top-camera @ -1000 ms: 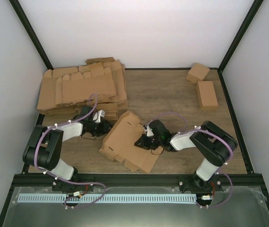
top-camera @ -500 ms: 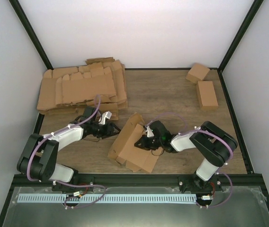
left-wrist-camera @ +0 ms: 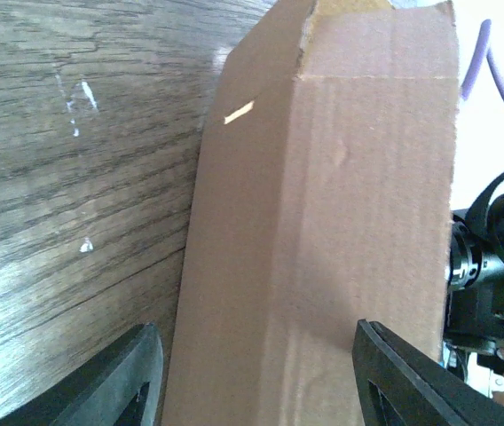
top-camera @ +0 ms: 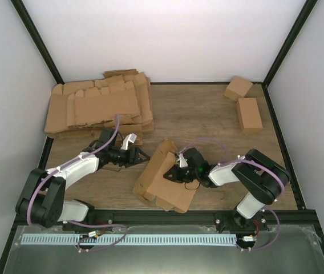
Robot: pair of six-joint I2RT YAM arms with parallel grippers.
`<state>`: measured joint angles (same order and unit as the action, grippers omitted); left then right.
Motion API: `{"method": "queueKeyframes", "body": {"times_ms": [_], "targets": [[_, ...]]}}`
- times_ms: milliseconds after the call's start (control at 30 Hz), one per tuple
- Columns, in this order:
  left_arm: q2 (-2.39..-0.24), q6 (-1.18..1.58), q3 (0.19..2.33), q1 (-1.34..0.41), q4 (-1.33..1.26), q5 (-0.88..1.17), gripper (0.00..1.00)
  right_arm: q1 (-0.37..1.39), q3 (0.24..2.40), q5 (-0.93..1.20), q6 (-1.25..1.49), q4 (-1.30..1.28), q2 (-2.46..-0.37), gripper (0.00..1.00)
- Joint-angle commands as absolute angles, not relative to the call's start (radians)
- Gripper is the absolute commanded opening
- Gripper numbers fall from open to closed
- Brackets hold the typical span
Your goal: Fold the paper box
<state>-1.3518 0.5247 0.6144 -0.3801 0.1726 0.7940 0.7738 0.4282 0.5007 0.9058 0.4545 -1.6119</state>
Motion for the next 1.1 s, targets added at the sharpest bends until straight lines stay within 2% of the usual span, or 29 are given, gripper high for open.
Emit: {"method": "queueKeyframes", "body": {"times_ms": [0,200,400,600,767,1067], "targets": [[-1.318,0.55,0.596,-0.393,0.138,0.84,0.63,0.78,0.423,0.49,0.897,0.492,-1.598,0.06],[-1.283,0.625,0.544,-0.412,0.05,0.856,0.71,0.78,0.411,0.501,0.9,0.527,-1.602,0.06],[-1.263,0.639,0.55,-0.426,0.047,0.869,0.75,0.781,0.419,0.509,0.896,0.533,-1.621,0.06],[-1.237,0.637,0.552,-0.428,0.039,0.875,0.83,0.781,0.418,0.504,0.893,0.533,-1.624,0.06],[-1.279,0.64,0.535,-0.442,0.007,0.89,0.82,0.781,0.417,0.503,0.891,0.541,-1.625,0.06],[-1.289,0.648,0.557,-0.483,0.006,0.878,0.72,0.781,0.405,0.507,0.892,0.559,-1.618,0.06]]}}
